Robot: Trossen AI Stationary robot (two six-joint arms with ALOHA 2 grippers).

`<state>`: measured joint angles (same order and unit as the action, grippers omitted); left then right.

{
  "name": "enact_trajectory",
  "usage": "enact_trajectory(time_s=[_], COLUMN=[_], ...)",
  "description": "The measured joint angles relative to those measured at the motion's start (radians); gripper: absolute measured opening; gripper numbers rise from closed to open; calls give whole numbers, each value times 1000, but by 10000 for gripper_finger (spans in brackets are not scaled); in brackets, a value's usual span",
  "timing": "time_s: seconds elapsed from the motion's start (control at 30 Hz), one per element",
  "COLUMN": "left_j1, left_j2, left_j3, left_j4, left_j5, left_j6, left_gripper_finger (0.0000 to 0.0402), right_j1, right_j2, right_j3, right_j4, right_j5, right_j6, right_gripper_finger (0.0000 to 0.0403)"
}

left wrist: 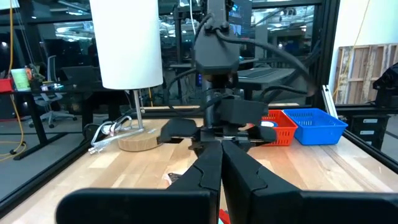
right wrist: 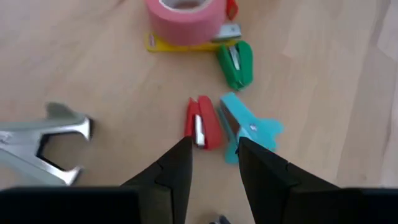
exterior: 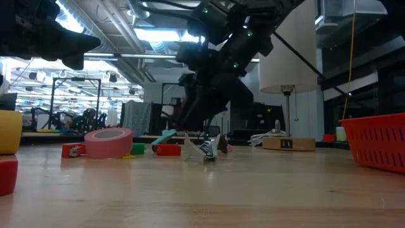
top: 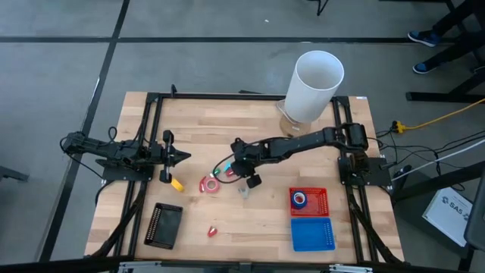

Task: Pick and place Stapler, Stapler remover, tape
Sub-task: Put the black staple remover into the blue basket

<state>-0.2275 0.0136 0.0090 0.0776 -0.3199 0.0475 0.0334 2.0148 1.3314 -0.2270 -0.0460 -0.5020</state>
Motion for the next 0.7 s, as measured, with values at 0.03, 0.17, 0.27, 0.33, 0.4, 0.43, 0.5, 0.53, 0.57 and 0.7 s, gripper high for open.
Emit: enact_trajectory(time_s=[0.03,0.17,0.27,0.33,0.4,0.43,0.5,0.53,0.57,0.7], left_j1=[0,0,0,0,0,0,0,0,0,0], left_j2=[0,0,0,0,0,0,0,0,0,0], left_j3=[0,0,0,0,0,0,0,0,0,0], left_j4=[0,0,0,0,0,0,0,0,0,0], left_j5=[0,0,0,0,0,0,0,0,0,0], left_j6=[0,0,0,0,0,0,0,0,0,0], left_gripper_finger=[4,4,4,4,4,4,4,4,4,4], right_j1=[5,16,18,19,19,19,17,15,14,13], right_j2=[0,0,0,0,0,0,-3,-8,-15,-60], right_j3=[0,-1,-1,-1,-1,-1,-1,-1,-1,-15], right_j4=[13,81,105,103,89,73,26,-1,-21,-73], right_j5=[0,0,0,18,60,83,122,128,125,82], right_j6=[0,-4,-4,-4,-4,-4,-2,1,5,23], right_gripper_finger=[131,131,131,131,131,131,131,131,131,131])
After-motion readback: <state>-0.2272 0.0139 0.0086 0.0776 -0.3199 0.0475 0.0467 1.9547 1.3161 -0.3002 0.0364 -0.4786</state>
